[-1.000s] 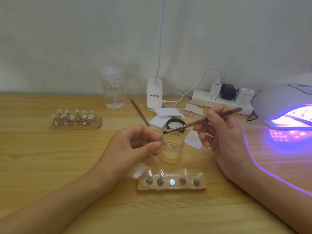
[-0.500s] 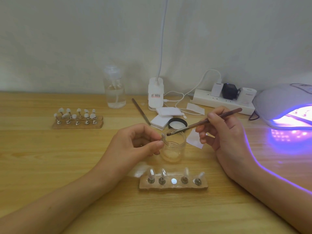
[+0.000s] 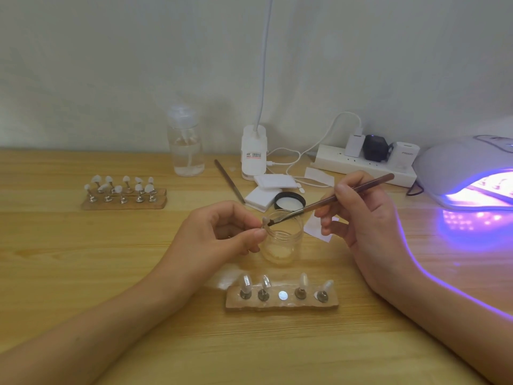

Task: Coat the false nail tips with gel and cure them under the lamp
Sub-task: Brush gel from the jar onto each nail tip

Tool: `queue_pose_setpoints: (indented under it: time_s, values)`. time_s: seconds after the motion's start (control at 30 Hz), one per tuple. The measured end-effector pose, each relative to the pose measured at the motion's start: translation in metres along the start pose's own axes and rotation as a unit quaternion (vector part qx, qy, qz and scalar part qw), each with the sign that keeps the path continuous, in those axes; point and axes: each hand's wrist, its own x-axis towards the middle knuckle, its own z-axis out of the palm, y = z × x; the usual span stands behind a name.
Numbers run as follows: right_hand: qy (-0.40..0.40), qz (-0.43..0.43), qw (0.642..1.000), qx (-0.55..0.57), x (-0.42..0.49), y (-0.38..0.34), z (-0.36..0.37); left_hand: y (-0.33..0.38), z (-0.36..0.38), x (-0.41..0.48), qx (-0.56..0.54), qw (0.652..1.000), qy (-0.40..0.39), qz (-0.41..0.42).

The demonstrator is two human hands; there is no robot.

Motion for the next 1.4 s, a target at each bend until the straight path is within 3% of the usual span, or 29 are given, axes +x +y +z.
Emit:
queue_pose_setpoints:
  time_s: [0.1,0.2,0.3,0.4,0.6,0.8,0.93,1.4]
  values:
    - [0.025,0.008,1.000,0.010,0.0006,-0.0001,-0.0022,-0.0001,-0.0001,-0.0005,-0.001,1.000,-0.003,0.004]
    - [-0.004,0.006,0.999,0.046,0.0015,-0.0019,-0.0005,-0.0005,-0.0006,-0.0007,0.006,1.000,-0.003,0.005]
    - [-0.020,0.007,0.999,0.028,0.0007,-0.0006,0.0002,-0.0013,-0.0009,0.0000,0.015,1.000,0.000,0.010]
    - [0.012,0.011,1.000,-0.001,0.0003,0.0000,-0.0015,-0.0014,-0.0012,0.0004,0.018,1.000,-0.002,0.015]
    - [-0.004,0.004,0.999,0.046,0.0013,-0.0034,0.0008,-0.0024,-0.0020,0.0011,0.039,0.999,-0.005,0.030]
    - [0.020,0.010,1.000,-0.002,0.0007,-0.0001,-0.0020,-0.0021,-0.0007,0.0007,0.034,0.999,-0.001,0.041]
    - [0.002,0.001,0.999,0.044,0.0011,-0.0018,-0.0008,-0.0031,-0.0015,0.0011,0.040,0.998,-0.008,0.051]
    - [0.004,0.018,1.000,0.022,0.0019,-0.0001,-0.0005,-0.0069,-0.0027,0.0024,0.044,0.997,-0.009,0.057]
